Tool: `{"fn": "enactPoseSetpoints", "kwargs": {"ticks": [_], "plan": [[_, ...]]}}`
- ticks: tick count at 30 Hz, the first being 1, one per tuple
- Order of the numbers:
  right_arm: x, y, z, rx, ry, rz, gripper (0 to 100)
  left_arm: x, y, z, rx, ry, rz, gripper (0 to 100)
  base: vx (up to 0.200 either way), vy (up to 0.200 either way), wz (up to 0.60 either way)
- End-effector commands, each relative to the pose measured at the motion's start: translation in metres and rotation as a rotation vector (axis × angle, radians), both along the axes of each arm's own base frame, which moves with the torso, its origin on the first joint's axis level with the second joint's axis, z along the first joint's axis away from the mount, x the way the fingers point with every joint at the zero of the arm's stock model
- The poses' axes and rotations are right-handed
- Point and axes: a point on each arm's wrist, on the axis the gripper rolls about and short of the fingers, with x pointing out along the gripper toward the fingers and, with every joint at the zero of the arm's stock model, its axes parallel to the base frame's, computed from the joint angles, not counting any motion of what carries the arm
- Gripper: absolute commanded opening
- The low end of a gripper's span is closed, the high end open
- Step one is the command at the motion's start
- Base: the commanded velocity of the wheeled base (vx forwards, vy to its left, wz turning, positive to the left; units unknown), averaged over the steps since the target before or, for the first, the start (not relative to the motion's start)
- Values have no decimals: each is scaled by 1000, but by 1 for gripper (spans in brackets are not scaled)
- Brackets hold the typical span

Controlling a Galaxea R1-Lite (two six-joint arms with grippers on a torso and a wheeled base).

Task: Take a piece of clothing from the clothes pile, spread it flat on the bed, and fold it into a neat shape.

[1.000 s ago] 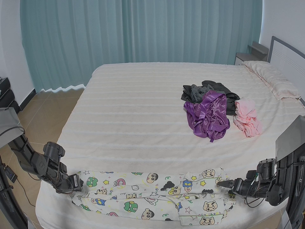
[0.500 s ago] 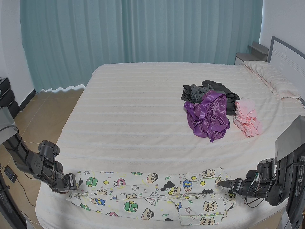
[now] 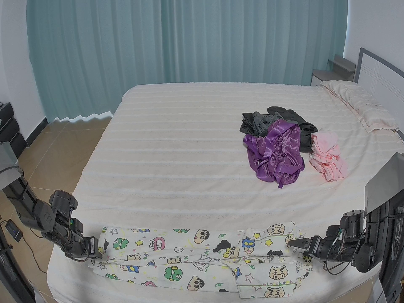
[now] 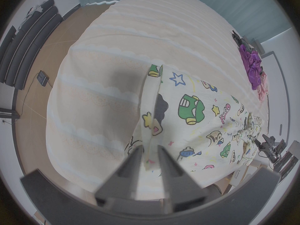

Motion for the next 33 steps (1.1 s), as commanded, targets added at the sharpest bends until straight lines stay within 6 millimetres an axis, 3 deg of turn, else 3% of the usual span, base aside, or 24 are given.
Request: {"fn": "enactPoseSetpoints", "kwargs": {"ticks": [1,13,16,28,33], "plan": [[-4,0,0,-3,18,0,100,0,0,0,-1,2,2,100,0,0,0],[-4,0,0,-3,18,0,100,-19,-8,42,-159,-49,19,100,0,0,0],[-4,0,-1,-3,20,0,100,-23,-23,35,-188,33,27,100,0,0,0],[-5,-1,-2,-5,24,-2,100,-23,-31,15,-201,92,117,100,0,0,0],[-5,-1,-2,-8,24,-4,100,-22,-44,14,-154,105,183,100,0,0,0]]}}
